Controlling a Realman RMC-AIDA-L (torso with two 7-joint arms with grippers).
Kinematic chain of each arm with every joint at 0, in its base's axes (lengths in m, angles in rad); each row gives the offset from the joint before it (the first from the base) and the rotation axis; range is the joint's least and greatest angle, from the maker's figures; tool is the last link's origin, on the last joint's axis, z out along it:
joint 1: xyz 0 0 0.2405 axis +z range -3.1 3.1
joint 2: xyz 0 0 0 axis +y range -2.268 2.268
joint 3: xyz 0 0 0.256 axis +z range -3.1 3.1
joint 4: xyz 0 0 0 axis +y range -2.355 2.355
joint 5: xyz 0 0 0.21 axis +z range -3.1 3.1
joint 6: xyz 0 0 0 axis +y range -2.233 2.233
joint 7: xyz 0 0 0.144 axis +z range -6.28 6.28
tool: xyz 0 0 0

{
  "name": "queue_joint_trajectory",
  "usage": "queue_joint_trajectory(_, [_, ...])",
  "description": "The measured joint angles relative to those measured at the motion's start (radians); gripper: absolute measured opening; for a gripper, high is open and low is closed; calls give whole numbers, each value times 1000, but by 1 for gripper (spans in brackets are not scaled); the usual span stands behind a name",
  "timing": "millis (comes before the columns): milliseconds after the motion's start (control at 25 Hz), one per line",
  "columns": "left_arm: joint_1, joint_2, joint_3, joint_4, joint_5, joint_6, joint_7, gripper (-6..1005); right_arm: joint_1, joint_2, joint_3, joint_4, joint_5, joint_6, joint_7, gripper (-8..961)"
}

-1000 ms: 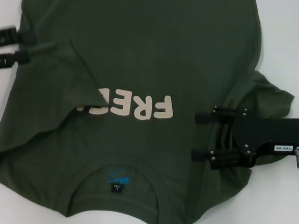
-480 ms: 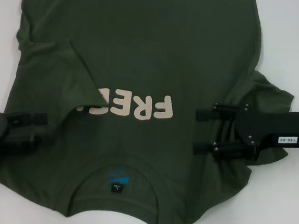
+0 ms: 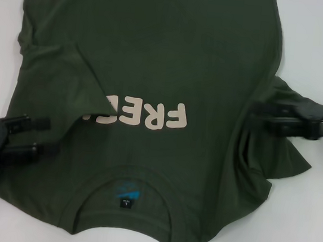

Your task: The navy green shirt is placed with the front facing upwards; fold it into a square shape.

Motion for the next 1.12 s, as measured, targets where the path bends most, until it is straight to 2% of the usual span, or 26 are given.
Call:
queue_joint_trajectory(40, [0,0,-10,0,0,0,-3,842,-4,-14,0,-21,-14,-4,69,945])
queue_joint_trajectory(80, [-1,-1,-18,0,0,3,-6,841,-9,-43,4,-51,-43,-12,210,945])
queue_joint_trajectory(120, [-2,-1,-26,0,0,5,-11,841,-9,-43,4,-51,-43,-12,210,945])
queue_joint_trajectory(200, [-4,-1,-33,1,0,8,-22,841,-11,-78,7,-74,-65,-17,348,945])
queue_joint_trajectory(320, [-6,-1,-34,1,0,8,-35,841,-10,-108,21,-109,-107,6,473,944])
queue_joint_trajectory(480, [-9,-2,-42,2,0,6,-36,841,2,-113,45,-145,-200,64,556,945])
queue_joint_trajectory(680, [-15,-2,-62,3,-1,5,-37,842,32,-105,39,-142,-291,117,592,945])
queue_joint_trajectory(1120, [-25,-3,-86,2,-2,1,-35,841,43,-99,35,-86,-316,172,608,945])
